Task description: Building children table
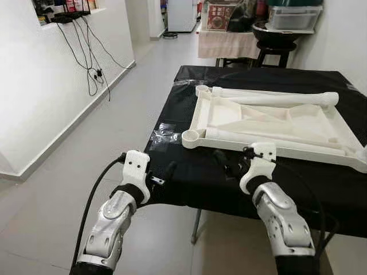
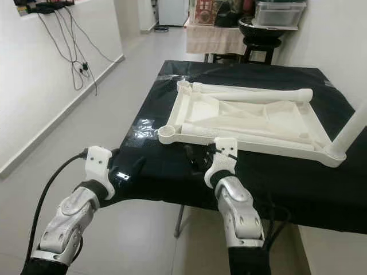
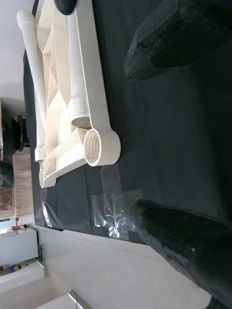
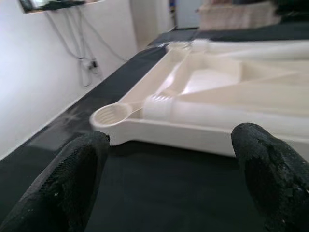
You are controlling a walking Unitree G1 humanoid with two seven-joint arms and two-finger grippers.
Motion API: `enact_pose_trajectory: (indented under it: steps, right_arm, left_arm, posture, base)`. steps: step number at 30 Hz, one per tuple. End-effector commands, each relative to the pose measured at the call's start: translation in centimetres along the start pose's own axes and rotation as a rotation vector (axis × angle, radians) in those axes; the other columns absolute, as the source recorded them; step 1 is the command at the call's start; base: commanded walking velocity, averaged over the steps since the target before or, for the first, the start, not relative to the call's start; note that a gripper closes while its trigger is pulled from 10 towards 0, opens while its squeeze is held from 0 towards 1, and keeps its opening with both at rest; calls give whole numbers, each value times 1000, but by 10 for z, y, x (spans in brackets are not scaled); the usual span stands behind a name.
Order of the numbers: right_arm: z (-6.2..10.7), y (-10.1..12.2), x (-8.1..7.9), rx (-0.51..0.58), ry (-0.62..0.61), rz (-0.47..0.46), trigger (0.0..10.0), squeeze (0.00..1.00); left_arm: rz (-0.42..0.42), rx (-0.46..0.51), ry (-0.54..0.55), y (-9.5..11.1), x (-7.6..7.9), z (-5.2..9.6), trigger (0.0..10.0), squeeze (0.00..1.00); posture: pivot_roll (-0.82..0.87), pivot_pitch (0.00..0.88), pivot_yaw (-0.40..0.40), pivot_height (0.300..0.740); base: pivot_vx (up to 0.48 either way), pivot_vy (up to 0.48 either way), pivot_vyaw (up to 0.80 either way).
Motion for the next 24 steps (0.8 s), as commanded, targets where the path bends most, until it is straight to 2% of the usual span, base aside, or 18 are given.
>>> enact_pose_trajectory:
  steps: [1, 3, 4, 9, 14, 20, 21, 24]
  right_arm:
    - [-2, -2, 5, -13, -65, 76, 10000, 0]
    - [-3, 0, 10, -13, -127, 131, 10000, 0]
    - [-3, 3, 11, 6, -152, 160, 10000, 0]
    - [-3, 6, 6, 48, -106, 111, 10000, 0]
    - [-2, -5, -4, 5, -23, 71, 10000, 0]
    - [-2, -10, -7, -3, -18, 42, 10000, 0]
    - [-2, -11, -6, -5, -23, 36, 10000, 0]
    - [-3, -12, -7, -4, -23, 32, 10000, 0]
  left_arm:
    - [-5, -14, 24, -3, -3, 0, 10000, 1000]
    - [-19, -24, 53, -4, -7, 0, 10000, 1000]
    - [-19, -24, 59, -4, -8, 0, 10000, 0]
    - [-20, 2, 121, 1, -15, 0, 10000, 0]
    - [-64, 0, 170, 1, -21, 2, 10000, 0]
    - [-66, 22, 229, 0, -24, 7, 10000, 0]
    - [-89, 32, 240, 1, -23, 9, 10000, 0]
    - [-90, 36, 253, 1, -23, 9, 10000, 0]
  posture:
    - [-70, 25, -9, 740]
    - [-68, 26, -9, 740]
    - [-68, 28, -9, 740]
    - [-68, 30, -5, 740]
    - [-67, 30, -3, 740]
    - [-60, 28, -6, 740]
    - [-62, 28, -4, 740]
    - [-63, 25, 0, 740]
  base:
    - [0, 0, 0]
    - [0, 0, 0]
    - [0, 0, 0]
    - [0, 0, 0]
    - [0, 0, 0]
    - [0, 0, 0]
    - [0, 0, -800]
    - [0, 0, -800]
Point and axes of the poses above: a point about 5 cm out from each wrist's last joint towards the gripper, its own z axis pointing back from the gripper into the wrist, its own y axis along the axis of the wrist's last joint, x = y × z, the point moved 2 cm from there along -z, pointing out of the wrist towards the gripper, and after that the axes turned 5 degrees about z, right-handed, at the moved point
